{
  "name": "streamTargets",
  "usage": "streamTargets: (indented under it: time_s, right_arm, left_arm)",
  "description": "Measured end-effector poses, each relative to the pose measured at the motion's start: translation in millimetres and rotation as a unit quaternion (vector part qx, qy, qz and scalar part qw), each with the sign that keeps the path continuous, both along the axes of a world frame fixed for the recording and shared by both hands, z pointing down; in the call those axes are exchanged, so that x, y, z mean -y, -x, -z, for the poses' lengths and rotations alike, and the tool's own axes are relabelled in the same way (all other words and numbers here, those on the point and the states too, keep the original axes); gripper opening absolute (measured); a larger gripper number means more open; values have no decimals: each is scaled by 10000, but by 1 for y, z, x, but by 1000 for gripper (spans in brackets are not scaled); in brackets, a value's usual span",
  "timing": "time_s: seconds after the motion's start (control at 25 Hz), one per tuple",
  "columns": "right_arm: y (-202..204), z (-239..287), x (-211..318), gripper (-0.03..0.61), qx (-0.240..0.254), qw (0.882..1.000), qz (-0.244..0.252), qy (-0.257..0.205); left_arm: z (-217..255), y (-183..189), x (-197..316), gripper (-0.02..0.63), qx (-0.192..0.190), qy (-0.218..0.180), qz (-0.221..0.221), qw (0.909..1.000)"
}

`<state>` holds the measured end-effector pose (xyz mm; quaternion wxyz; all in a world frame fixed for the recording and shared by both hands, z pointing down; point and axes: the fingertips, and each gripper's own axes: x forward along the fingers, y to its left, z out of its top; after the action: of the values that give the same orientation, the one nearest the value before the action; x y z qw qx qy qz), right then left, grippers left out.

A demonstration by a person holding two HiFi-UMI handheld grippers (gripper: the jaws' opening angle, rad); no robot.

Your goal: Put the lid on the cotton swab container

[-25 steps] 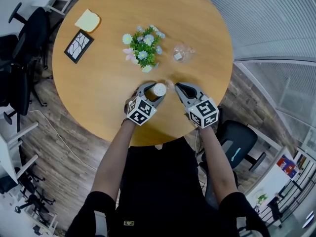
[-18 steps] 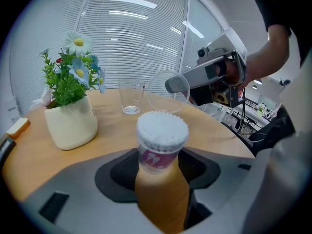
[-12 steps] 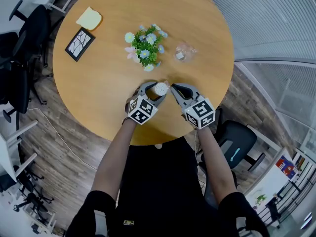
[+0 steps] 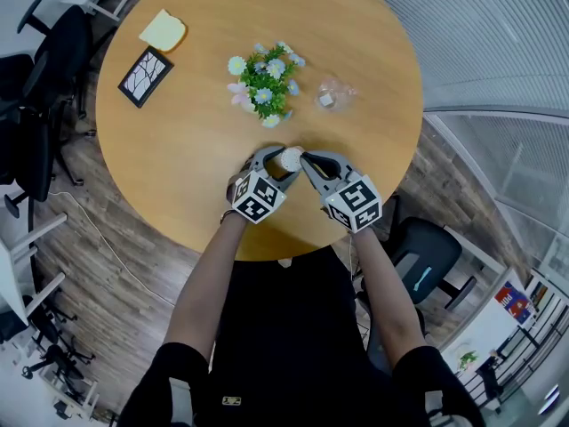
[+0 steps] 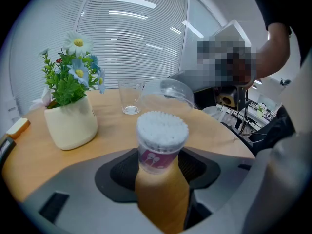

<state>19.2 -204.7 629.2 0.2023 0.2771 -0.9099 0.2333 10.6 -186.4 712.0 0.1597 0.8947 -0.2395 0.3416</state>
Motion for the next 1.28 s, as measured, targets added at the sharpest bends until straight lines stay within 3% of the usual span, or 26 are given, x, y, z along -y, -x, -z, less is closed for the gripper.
streamTargets:
  time_s: [0.76, 1.28]
  right_arm:
    - [18, -10, -11, 11, -201, 9989, 374, 208]
    - [23, -16, -13, 11, -244, 9989, 318, 239]
  left_arm:
    - [1, -1, 0, 253, 15, -8, 13, 10000]
    - [1, -1, 0, 253, 31, -23, 25, 10000]
